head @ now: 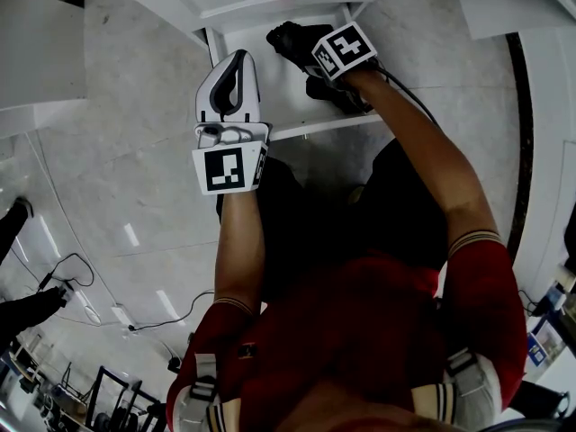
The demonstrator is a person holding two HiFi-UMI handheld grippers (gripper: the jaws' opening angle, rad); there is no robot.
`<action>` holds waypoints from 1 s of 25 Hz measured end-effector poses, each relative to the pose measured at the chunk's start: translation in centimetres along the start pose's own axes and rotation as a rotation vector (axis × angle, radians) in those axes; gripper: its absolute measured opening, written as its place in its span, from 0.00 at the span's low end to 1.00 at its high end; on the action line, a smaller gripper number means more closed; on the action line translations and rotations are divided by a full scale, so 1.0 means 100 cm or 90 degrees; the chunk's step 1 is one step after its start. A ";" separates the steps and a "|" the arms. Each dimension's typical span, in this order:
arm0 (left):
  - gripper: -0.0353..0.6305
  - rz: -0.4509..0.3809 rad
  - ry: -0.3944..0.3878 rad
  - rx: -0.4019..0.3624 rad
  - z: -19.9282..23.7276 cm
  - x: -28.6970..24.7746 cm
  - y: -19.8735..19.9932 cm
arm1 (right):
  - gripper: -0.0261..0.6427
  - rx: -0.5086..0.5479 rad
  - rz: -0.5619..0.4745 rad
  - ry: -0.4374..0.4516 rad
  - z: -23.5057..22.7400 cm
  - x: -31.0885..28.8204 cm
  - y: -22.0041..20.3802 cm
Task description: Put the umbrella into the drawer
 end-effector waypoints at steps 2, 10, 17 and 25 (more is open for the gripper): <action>0.06 0.003 -0.001 -0.001 -0.001 -0.001 0.000 | 0.43 0.030 -0.021 -0.004 0.002 0.011 0.002; 0.06 0.017 -0.015 -0.005 -0.011 -0.004 -0.002 | 0.16 0.138 -0.162 -0.010 0.020 0.065 0.008; 0.06 0.034 -0.030 -0.020 -0.027 -0.011 -0.003 | 0.04 0.303 -0.311 -0.003 0.050 0.104 0.006; 0.06 0.037 -0.048 -0.015 -0.038 -0.015 0.023 | 0.04 0.395 -0.535 0.109 0.077 0.151 0.002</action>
Point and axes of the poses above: the fingertips, and each gripper's own axes: x backward along the fingers, z to its left, y out of its top, the point moved 8 cm from there along x, backward along the fingers, and after that the axes turned 14 degrees about y, right-handed, at the moved point
